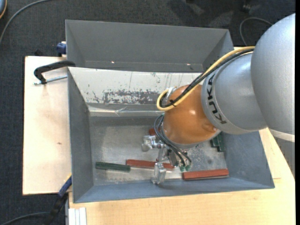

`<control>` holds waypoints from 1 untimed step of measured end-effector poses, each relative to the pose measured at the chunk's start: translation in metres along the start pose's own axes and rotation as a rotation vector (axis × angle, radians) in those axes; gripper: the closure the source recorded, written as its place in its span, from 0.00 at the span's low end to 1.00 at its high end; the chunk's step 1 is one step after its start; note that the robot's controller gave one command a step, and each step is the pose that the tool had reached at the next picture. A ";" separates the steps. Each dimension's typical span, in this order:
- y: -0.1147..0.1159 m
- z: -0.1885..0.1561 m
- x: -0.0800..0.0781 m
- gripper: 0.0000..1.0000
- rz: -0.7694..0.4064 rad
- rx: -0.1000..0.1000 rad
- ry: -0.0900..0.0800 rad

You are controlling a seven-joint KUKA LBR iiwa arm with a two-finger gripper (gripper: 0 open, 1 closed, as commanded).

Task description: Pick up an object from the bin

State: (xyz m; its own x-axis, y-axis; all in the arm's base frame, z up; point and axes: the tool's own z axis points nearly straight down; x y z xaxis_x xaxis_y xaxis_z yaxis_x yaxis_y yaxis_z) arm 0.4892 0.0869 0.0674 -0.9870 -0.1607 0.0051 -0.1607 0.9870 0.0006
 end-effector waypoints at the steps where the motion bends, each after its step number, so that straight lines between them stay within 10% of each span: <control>1: -0.005 -0.035 -0.004 0.00 0.012 0.000 -0.014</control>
Offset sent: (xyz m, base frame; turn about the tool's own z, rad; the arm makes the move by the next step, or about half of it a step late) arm 0.0031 -0.0056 0.0326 0.0113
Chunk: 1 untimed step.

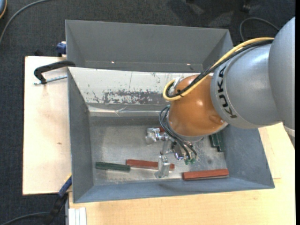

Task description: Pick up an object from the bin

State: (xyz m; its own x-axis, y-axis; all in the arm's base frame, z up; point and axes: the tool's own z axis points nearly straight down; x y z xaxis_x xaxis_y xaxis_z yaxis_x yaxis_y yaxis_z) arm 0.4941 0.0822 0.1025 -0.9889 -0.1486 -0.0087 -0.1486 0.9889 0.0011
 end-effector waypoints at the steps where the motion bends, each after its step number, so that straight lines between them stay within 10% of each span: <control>1: -0.021 0.002 0.005 0.00 0.128 0.001 0.007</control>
Offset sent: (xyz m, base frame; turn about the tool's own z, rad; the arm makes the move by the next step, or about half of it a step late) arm -0.0025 -0.0214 -0.0025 0.1277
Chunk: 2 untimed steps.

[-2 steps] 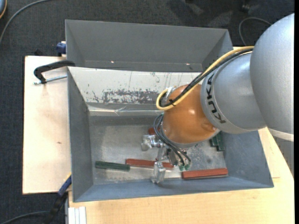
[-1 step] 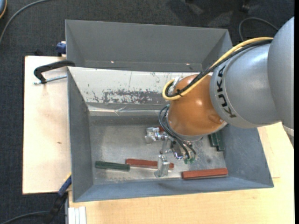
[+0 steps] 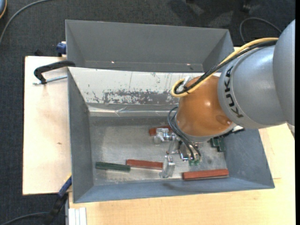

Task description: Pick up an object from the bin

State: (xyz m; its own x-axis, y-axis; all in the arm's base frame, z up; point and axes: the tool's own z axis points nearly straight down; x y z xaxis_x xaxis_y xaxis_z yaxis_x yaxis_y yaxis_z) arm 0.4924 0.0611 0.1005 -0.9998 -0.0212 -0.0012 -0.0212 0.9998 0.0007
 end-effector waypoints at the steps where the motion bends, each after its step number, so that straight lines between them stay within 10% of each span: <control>1: 0.015 0.032 0.000 0.00 -0.020 -0.001 0.004; 2: 0.015 0.032 0.000 0.00 -0.020 -0.001 0.002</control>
Offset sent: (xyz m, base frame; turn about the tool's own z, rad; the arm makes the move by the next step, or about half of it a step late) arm -0.0001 0.0129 -0.0305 -0.0183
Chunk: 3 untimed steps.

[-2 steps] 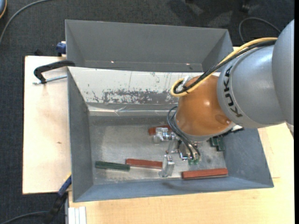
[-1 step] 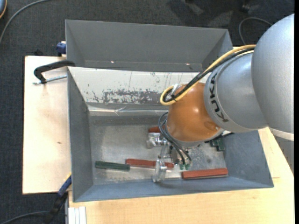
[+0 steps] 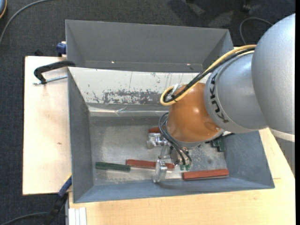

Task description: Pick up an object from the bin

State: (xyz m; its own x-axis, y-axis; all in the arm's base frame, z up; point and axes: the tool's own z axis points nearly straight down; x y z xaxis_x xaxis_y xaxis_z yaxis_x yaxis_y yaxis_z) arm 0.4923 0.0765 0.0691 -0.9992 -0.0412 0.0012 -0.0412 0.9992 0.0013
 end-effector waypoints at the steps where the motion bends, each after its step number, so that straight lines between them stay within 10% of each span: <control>1: 0.000 0.000 0.000 1.00 0.000 0.000 0.000; 3: 0.002 -0.027 -0.002 1.00 0.001 -0.001 -0.009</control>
Offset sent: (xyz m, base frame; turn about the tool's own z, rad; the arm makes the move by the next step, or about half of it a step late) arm 0.0000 0.0000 0.0000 0.0000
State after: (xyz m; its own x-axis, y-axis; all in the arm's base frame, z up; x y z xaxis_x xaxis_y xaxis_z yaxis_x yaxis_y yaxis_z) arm 0.4948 0.0783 0.0960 -0.9992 -0.0400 -0.0073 -0.0401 0.9992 0.0022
